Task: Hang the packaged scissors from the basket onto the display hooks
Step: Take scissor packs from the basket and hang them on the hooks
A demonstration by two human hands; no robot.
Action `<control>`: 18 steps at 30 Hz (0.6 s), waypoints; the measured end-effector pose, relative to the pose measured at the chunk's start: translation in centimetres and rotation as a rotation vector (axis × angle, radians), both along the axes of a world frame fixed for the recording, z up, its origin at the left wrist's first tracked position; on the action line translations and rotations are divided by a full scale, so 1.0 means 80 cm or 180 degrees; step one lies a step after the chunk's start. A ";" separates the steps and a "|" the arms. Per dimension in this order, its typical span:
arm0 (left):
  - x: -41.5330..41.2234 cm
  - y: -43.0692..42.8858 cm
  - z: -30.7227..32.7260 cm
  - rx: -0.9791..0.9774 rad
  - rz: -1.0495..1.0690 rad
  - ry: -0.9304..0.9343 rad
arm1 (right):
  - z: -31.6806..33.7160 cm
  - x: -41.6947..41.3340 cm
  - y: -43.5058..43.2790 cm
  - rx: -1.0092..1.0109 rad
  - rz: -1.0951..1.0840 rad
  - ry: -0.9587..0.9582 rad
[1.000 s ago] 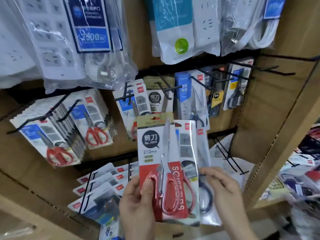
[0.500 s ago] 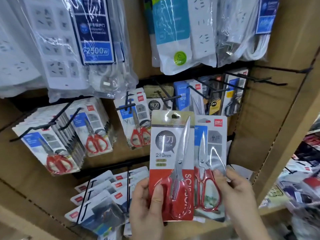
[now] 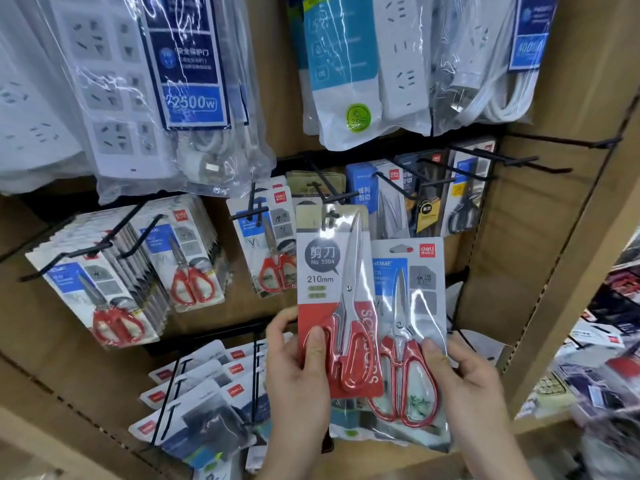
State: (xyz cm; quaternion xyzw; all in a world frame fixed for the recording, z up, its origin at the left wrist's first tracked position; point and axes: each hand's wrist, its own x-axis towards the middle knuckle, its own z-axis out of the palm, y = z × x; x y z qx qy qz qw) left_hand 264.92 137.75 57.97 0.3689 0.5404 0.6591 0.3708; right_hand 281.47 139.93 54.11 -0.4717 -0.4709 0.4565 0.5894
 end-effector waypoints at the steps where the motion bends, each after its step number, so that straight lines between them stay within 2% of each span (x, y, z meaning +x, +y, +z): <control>1: -0.002 0.007 0.000 0.0070 -0.0022 0.0117 | 0.001 0.000 0.000 -0.0021 -0.0001 0.0039; 4: -0.011 0.037 -0.005 0.0131 0.0034 0.0540 | -0.002 0.002 0.006 0.0001 -0.0014 0.0005; 10: -0.027 0.104 -0.003 -0.0180 0.0245 0.1304 | -0.003 -0.006 0.013 -0.0031 -0.0049 -0.0017; 18: -0.034 0.171 0.022 -0.0512 -0.0152 0.1957 | 0.004 -0.013 0.019 -0.0232 0.0052 0.0043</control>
